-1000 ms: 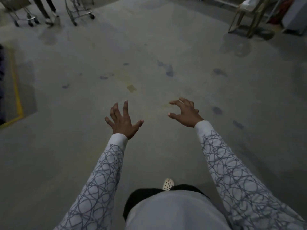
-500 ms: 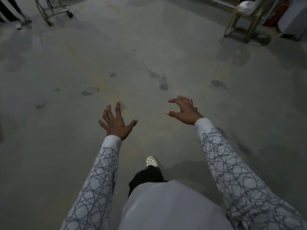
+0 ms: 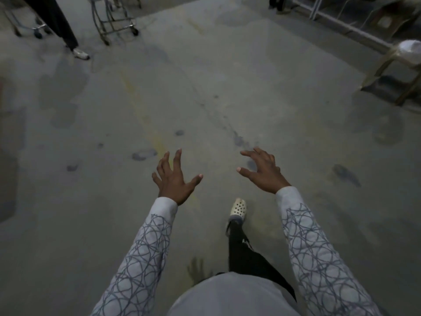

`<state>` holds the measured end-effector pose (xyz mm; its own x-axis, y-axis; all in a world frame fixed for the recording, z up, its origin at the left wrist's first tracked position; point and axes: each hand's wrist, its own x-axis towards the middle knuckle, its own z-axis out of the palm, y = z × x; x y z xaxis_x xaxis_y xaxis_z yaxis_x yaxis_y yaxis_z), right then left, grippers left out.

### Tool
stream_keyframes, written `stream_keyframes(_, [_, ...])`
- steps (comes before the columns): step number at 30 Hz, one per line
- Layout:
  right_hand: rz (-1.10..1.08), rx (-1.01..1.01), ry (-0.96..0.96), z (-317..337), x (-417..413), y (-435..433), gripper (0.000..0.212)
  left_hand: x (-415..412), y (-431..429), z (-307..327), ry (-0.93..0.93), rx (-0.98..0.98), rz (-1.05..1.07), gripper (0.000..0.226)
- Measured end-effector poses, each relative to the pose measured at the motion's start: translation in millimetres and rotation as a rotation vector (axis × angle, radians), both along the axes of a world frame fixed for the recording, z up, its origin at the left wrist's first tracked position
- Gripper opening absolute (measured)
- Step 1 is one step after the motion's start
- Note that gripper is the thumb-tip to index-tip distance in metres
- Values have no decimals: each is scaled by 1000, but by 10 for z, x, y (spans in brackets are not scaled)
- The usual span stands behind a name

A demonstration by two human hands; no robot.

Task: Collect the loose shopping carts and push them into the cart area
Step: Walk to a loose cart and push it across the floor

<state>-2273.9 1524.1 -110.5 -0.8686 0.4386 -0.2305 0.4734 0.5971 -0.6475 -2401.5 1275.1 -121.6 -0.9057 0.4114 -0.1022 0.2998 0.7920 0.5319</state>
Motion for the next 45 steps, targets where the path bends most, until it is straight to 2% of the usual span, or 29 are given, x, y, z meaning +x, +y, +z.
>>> stream_keyframes(4, [34, -6, 63, -218, -1145, 682, 54, -1030, 626, -137, -37, 87, 47, 95])
stream_keyframes(10, [190, -49, 185, -161, -2979, 1397, 50, -2366, 1383, 73, -182, 401, 234, 79])
stream_keyframes(15, [342, -76, 201, -20, -4404, 1659, 61, -3495, 1609, 172, -73, 401, 360, 66])
stream_keyframes(20, [415, -86, 212, -241, -5964, 1959, 62, -4927, 1808, -152, -120, 473, 481, 57])
stream_keyframes(26, [404, -108, 179, -204, -7874, 2324, 64, -6977, 2162, -223, -133, 533, 493, 53])
stream_keyframes(29, [375, -99, 185, 11, -8665, 2526, 60, -7964, 2436, 6, -139, 551, 468, 53])
stream_keyframes(34, [301, -151, 200, 136, -9823, 2910, 39, -9311, 2913, 307, -117, 555, 363, 50])
stream_keyframes(40, [312, -241, 200, -170, -11648, 3400, 32, -10945, 3471, 53, -143, 549, 386, 49])
stream_keyframes(45, [425, -231, 160, -176, -13290, 3982, 36, -12347, 4024, -51, -200, 564, 462, 46])
